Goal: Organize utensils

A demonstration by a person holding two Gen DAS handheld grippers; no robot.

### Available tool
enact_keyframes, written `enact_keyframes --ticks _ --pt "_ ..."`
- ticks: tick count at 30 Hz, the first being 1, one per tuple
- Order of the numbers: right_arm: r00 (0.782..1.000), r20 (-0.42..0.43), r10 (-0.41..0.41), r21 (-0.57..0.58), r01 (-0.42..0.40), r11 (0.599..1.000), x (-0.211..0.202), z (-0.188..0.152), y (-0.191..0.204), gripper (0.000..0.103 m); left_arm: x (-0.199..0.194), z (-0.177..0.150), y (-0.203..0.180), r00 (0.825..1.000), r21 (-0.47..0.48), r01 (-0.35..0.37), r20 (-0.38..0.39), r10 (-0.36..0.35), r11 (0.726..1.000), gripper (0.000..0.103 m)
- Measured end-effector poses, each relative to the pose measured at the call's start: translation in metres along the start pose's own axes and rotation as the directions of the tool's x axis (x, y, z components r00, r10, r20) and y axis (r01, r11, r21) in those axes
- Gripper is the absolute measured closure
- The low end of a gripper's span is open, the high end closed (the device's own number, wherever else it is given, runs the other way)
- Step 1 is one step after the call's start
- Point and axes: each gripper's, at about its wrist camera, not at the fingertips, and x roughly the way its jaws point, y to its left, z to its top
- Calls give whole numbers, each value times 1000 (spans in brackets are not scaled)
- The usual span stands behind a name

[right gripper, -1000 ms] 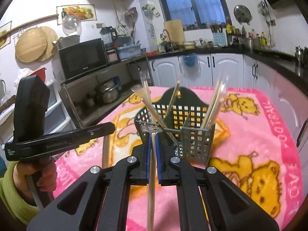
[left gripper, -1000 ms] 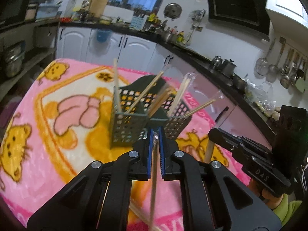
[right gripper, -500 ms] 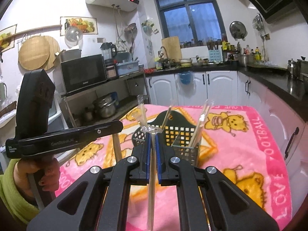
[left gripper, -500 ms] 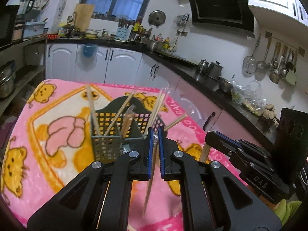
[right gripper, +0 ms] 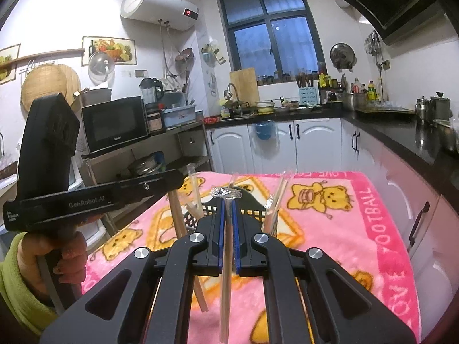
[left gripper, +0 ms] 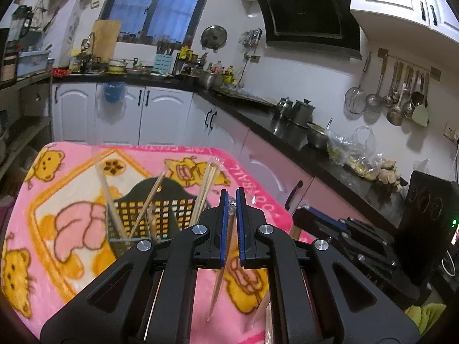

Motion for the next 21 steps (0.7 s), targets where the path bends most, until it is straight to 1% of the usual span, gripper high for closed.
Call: enact_keyframes --ticks 8,12,21 --pt "1000 24 4 -3 -4 1000 9 17 -4 98 4 27 -1 999 11 -5 43 5 1000 100" --pt "998 55 4 -7 -4 1000 15 32 -5 98 5 40 -1 998 17 -16 62 14 1000 100" --pt "994 107 -8 -15 9 1000 26 63 -10 98 0 70 -3 990 49 -50 131 44 998 100"
